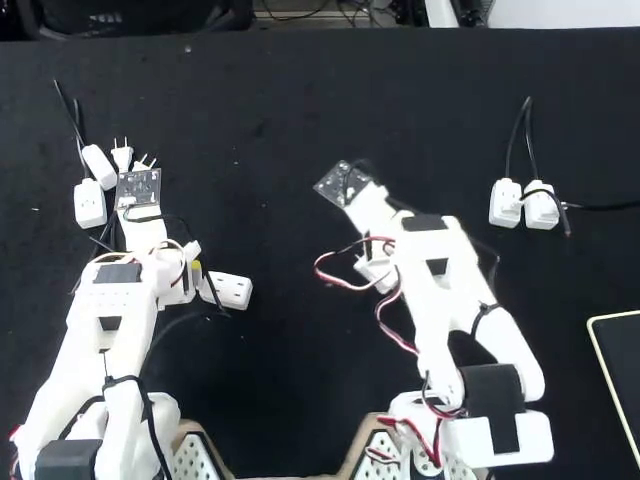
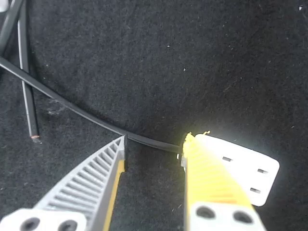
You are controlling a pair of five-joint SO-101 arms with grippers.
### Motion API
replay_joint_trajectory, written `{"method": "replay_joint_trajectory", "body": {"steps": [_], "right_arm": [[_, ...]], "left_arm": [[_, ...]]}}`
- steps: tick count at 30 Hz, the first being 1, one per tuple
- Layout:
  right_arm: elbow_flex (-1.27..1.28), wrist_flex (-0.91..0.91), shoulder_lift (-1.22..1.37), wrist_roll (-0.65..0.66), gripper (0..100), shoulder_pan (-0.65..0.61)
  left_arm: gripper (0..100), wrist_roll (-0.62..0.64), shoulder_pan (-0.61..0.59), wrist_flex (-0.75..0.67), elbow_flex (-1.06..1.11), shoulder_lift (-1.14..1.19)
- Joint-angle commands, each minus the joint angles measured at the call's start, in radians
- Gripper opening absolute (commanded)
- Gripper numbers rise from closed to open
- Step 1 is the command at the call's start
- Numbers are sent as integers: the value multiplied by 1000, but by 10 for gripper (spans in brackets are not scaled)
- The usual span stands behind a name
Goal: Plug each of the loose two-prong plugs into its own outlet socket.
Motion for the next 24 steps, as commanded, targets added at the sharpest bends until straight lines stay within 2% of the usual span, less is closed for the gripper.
{"method": "replay_joint_trajectory", "body": {"steps": [1,5,16,22,24], "right_arm": [[-51,5,-51,0,115,31],[-44,14,-56,-6,116,25],[-93,275,-61,2,116,-101],[-91,302,-171,-6,117,-121],[-101,361,-223,-6,134,-121]], "left_arm": [[195,-8,-7,-3,-12,-20],[195,-8,-7,-3,-12,-20],[195,-8,-7,-3,-12,-20],[195,-8,-7,-3,-12,-20],[195,-8,-7,-3,-12,-20]]}}
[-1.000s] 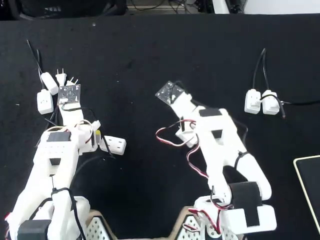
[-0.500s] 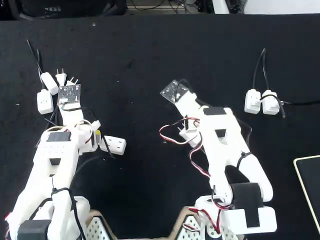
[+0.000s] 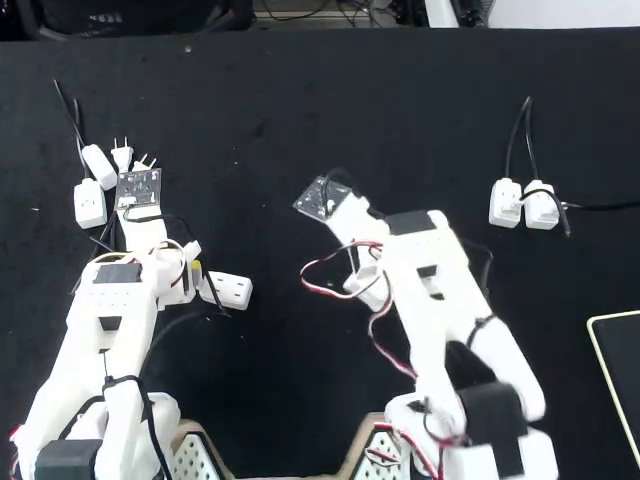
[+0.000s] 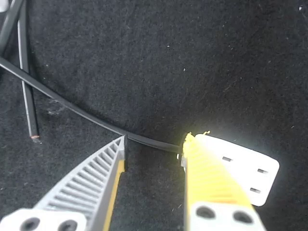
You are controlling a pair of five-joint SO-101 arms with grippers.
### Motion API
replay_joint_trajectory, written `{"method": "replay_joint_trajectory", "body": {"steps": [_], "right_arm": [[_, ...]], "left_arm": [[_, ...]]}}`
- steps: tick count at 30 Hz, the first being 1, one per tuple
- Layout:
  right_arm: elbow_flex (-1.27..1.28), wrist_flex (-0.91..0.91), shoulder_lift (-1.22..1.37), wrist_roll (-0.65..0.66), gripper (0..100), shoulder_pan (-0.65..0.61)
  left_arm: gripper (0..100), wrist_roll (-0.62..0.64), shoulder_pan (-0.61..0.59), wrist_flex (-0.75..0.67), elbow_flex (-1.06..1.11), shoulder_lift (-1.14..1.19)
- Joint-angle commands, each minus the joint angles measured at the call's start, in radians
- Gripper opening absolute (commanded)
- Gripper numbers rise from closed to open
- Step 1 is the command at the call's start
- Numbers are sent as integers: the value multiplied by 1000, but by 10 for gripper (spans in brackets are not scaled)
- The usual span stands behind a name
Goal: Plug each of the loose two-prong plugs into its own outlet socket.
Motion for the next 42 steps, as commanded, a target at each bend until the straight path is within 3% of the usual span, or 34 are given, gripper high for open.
{"method": "replay_joint_trajectory", "body": {"steps": [1,11,14,22,31,42], "right_arm": [[-70,109,-142,-9,152,-15],[-266,499,-306,-106,188,-21],[-242,411,-292,-117,188,0],[-64,-141,-47,-112,188,110],[-139,-132,240,-69,188,89],[-176,-68,185,-20,187,114]], "left_arm": [[195,-8,-7,-3,-12,-20],[195,-8,-7,-5,-12,-20],[195,-8,-7,-5,-12,-20],[195,-8,-7,-3,-12,-20],[195,-8,-7,-3,-12,-20],[195,-8,-7,-3,-12,-20]]}}
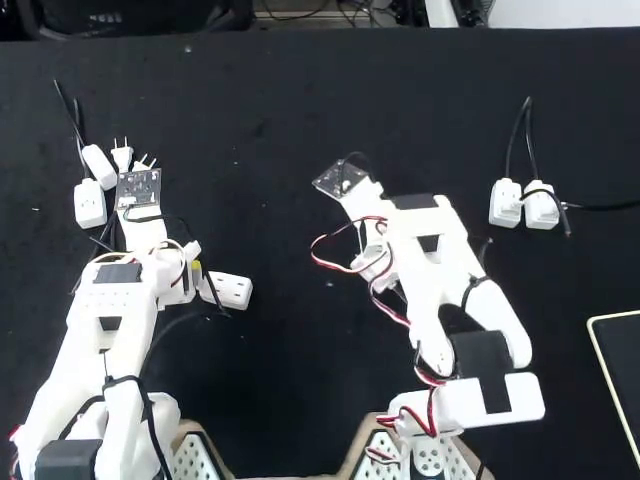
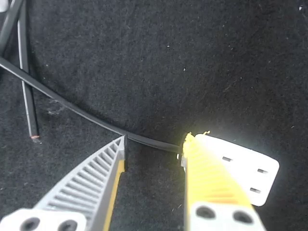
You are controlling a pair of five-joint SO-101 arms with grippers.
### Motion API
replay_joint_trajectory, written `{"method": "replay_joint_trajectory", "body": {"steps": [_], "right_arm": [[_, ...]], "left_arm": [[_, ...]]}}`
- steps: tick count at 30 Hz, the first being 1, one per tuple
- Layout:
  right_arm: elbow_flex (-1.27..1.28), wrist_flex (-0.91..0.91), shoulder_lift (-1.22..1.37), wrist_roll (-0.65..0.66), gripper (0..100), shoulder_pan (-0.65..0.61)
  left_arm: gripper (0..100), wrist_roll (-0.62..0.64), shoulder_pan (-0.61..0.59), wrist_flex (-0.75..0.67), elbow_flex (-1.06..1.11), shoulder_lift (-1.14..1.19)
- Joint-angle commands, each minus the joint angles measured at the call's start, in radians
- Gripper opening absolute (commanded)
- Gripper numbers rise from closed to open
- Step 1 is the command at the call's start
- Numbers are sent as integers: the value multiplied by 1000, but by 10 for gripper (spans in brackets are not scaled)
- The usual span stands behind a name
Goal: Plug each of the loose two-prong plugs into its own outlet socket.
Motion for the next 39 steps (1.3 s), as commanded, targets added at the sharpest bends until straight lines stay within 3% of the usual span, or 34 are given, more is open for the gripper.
{"method": "replay_joint_trajectory", "body": {"steps": [1,7,13,22,29,39], "right_arm": [[-56,60,-110,14,187,29],[-58,26,-136,14,187,31],[-64,-71,4,14,187,32],[-58,-15,31,68,186,21],[-64,-18,28,63,16,21],[-44,66,-61,17,10,20]], "left_arm": [[195,-8,-7,-3,-12,-20],[195,-8,-7,-5,-12,-20],[195,-8,-7,-3,-10,-20],[195,-8,-7,-3,-12,-20],[195,-8,-7,-3,-12,-20],[195,-8,-7,-5,-12,-20]]}}
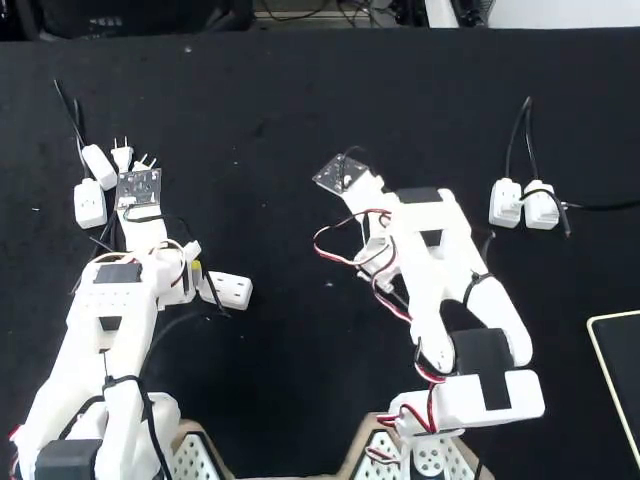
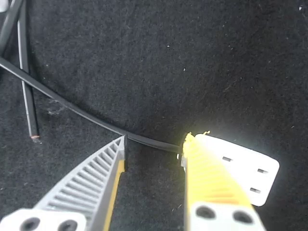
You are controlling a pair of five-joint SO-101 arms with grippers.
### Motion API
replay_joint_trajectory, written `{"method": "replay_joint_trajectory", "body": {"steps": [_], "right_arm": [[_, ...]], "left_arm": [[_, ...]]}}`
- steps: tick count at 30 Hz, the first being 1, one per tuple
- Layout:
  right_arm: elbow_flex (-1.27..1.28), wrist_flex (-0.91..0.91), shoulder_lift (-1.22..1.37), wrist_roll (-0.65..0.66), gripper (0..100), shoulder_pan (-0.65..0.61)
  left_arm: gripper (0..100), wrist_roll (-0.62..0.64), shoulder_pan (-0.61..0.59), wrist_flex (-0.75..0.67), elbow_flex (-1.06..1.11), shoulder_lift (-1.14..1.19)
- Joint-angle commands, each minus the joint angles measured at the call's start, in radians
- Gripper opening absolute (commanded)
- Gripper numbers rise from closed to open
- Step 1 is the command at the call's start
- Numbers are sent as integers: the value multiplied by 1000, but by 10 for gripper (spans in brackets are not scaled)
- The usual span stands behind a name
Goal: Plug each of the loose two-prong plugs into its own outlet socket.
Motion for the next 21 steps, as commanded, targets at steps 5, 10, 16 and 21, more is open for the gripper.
{"method": "replay_joint_trajectory", "body": {"steps": [5,10,16,21], "right_arm": [[101,-21,-127,-41,11,-63],[160,-129,-117,-48,14,-106],[163,-132,-110,-40,121,-104],[163,-137,-110,-40,117,-106]], "left_arm": [[195,-8,-7,-5,-12,-20],[195,-8,-7,-3,-10,-20],[195,-8,-7,-3,-10,-20],[195,-8,-7,-3,-10,-20]]}}
